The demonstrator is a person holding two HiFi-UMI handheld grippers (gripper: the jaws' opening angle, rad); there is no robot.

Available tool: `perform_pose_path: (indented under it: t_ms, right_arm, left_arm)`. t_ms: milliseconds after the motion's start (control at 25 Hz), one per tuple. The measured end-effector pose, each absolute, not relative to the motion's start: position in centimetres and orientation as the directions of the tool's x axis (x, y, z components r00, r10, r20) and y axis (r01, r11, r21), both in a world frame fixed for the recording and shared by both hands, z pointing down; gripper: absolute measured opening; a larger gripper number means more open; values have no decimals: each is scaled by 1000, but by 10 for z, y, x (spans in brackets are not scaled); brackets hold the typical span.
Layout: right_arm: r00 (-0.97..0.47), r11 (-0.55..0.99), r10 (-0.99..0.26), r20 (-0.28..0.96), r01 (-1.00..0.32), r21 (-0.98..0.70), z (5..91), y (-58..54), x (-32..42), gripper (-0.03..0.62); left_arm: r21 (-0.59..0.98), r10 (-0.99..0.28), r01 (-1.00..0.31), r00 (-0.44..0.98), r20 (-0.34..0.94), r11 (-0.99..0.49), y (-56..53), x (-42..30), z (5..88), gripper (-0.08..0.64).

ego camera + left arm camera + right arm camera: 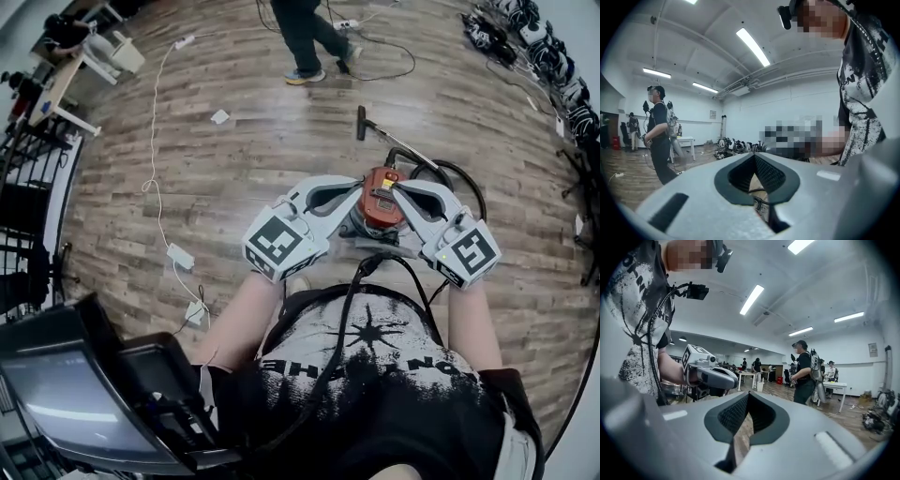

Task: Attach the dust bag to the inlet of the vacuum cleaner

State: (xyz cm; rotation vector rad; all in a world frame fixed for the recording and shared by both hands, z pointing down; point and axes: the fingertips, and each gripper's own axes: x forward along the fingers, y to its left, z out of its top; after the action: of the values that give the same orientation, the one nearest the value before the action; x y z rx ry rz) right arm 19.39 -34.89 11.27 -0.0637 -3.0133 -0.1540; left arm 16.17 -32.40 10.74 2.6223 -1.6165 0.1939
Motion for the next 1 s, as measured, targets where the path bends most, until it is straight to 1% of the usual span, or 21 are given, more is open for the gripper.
perform_pose_path:
  t_ms: [240, 600, 1000]
  right_arm:
    - [-989, 992, 0, 147, 18, 121, 117, -345, 190, 6]
    - [-989, 990, 15, 144, 36, 139, 110, -330, 174, 6]
    - [-992, 989, 11, 129, 31, 148, 105, -329, 177, 6]
  left_arm:
    - [-28, -877, -883, 463, 129, -469, -315, 162, 102, 2]
    - [-41, -870, -874, 477, 126, -485, -307, 153, 96, 2]
    - [-40, -864, -868, 488, 125, -496, -308, 159, 98, 2]
